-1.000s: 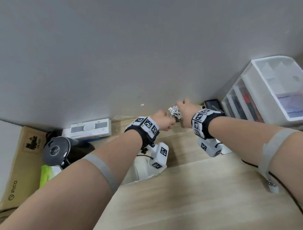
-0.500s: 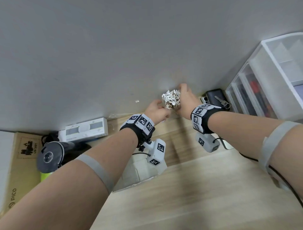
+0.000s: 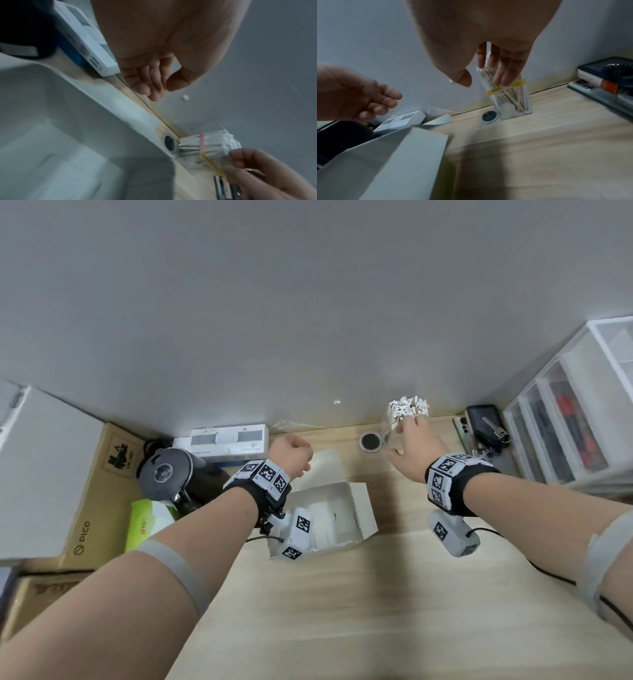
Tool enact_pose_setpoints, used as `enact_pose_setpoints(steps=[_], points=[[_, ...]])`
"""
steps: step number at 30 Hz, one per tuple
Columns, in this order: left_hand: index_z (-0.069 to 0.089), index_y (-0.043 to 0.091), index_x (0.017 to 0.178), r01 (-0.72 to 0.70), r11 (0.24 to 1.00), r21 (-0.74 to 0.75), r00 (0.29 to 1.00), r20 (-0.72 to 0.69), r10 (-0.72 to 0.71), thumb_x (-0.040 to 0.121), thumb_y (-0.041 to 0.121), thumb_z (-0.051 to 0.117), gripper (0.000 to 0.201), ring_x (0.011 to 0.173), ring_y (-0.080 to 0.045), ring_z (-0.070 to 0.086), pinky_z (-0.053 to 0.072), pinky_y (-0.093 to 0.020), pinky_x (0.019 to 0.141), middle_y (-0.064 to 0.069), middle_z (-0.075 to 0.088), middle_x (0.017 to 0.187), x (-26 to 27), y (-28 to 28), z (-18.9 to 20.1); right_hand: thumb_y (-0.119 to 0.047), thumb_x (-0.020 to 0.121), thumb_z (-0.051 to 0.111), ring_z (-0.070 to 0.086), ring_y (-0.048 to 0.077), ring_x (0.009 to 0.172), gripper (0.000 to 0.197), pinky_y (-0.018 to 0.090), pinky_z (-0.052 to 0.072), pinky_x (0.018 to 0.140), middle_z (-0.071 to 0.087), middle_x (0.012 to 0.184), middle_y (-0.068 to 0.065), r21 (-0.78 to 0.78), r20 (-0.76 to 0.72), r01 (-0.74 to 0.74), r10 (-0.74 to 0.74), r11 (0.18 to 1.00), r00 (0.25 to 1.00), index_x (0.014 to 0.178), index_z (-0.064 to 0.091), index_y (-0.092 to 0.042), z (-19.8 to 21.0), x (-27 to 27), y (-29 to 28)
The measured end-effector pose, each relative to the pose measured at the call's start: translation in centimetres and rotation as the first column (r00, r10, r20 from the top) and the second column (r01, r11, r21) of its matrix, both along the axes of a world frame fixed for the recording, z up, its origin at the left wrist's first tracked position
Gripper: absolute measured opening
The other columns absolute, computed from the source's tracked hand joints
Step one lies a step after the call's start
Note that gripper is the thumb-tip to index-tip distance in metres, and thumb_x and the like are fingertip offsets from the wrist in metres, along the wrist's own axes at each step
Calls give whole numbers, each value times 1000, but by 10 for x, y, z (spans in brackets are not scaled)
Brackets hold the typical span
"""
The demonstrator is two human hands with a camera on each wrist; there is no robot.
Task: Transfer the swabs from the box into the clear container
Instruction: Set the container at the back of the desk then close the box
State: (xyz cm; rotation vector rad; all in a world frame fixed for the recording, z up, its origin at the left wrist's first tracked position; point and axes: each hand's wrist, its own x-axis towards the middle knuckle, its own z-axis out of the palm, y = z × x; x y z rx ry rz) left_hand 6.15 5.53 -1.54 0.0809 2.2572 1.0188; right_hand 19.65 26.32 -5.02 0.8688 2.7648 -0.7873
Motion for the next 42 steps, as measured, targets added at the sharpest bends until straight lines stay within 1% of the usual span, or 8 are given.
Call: enact_pose_setpoints(steps=[9,14,18,22,24,28,35,42], points=[[63,10,79,-39,997,-69,999,-35,37,87,2,53,15,65,-24,57,46,-26,61,-11,61,71,13,-105,-15,-26,83,65,52,35,116,59,39,47,95,26,148,17,71,88,82,-88,994,992,133,40,-7,6,15,-36],[59,13,75,-98,975,-201,992,-94,81,91,16,63,16,85,-28,58,47,-30,78,-12,62,89,22,-131,-21,-35,91,57,56,31,115,55,35,46,89,51,134,14,-96,242,62,-38,993,970,136,42,-7,5,27,-49],[58,11,120,-75,945,-318,977,166,133,94,34,54,35,110,-35,63,55,-43,99,-14,63,116,34,-144,-23,-48,89,54,55,30,117,69,37,47,92,53,134,12,-348,340,258,-135,901,931,141,39,-5,-6,33,-79],[58,9,115,-224,950,-217,871,392,295,98,32,53,29,95,-32,68,56,-40,87,-17,67,112,51,-143,-26,-37,90,63,59,31,113,50,44,54,93,55,120,9,-537,387,406,-211,740,898,124,46,-5,-11,33,-108],[60,6,108,-255,946,-199,888,338,310,98,27,57,23,90,-32,70,55,-39,83,-17,68,108,53,-142,-27,-27,90,65,66,28,99,24,42,57,88,61,94,5,-558,357,385,-206,735,911,97,52,-8,-13,33,-116],[62,1,104,-238,959,-153,959,121,257,89,18,70,24,84,-29,66,53,-30,69,-13,66,92,40,-150,-25,-36,74,79,66,17,71,39,26,49,59,68,80,0,-506,181,293,-232,811,956,99,64,-10,-14,31,-110],[67,8,73,-250,965,86,955,189,230,99,21,57,30,61,-19,45,39,-29,59,-7,51,70,23,-142,-7,-25,91,59,58,20,74,18,31,46,64,62,84,5,-639,28,210,-251,740,968,83,64,-10,21,14,-112],[56,18,100,43,962,-268,998,-38,-55,78,25,81,34,95,-23,60,53,-32,83,-2,60,101,28,-135,-23,-23,88,65,62,18,88,2,28,48,77,68,93,-2,-428,122,42,11,903,992,87,66,-23,7,8,-115]])
